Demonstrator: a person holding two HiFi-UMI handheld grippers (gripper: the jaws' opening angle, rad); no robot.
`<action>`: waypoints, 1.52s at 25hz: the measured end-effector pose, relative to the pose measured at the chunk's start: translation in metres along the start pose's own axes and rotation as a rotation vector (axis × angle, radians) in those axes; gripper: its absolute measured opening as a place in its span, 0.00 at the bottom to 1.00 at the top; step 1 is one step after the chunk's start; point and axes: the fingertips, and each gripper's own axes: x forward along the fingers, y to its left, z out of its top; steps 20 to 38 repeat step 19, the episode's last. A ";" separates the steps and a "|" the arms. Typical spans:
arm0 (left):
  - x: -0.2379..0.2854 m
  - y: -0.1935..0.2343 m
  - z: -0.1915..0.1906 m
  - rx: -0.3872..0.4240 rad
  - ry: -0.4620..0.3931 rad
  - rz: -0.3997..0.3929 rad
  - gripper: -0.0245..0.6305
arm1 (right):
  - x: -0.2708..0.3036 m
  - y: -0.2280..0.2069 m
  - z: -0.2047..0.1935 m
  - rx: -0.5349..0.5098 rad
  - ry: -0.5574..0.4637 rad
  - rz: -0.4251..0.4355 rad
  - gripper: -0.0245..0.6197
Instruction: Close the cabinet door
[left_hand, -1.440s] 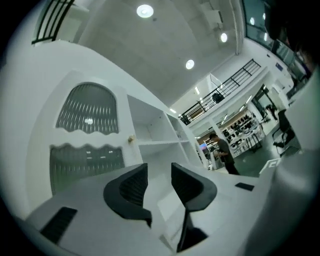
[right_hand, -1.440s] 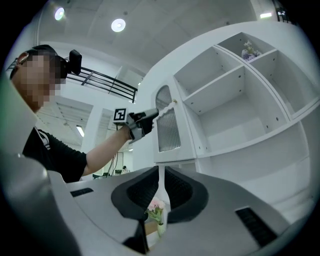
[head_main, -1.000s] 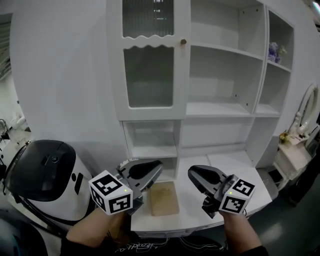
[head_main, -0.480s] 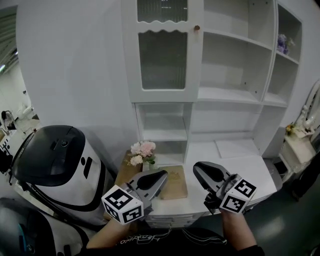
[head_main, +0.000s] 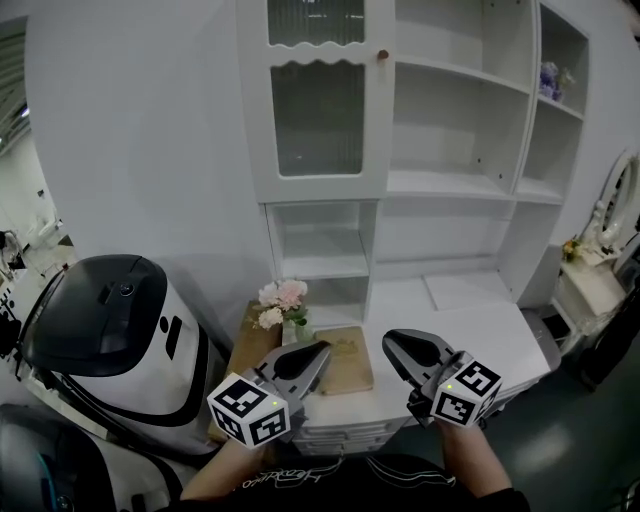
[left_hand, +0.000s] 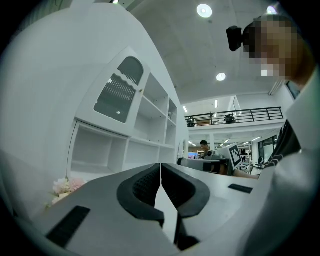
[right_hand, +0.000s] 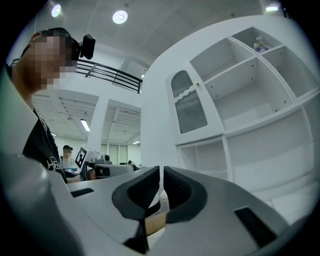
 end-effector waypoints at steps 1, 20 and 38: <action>0.000 -0.001 0.000 0.006 -0.001 -0.001 0.08 | -0.002 -0.001 0.000 0.000 0.001 -0.007 0.13; 0.012 -0.005 0.006 0.026 0.002 -0.011 0.08 | -0.010 -0.011 0.003 -0.003 -0.004 -0.033 0.13; 0.012 -0.005 0.006 0.026 0.002 -0.011 0.08 | -0.010 -0.011 0.003 -0.003 -0.004 -0.033 0.13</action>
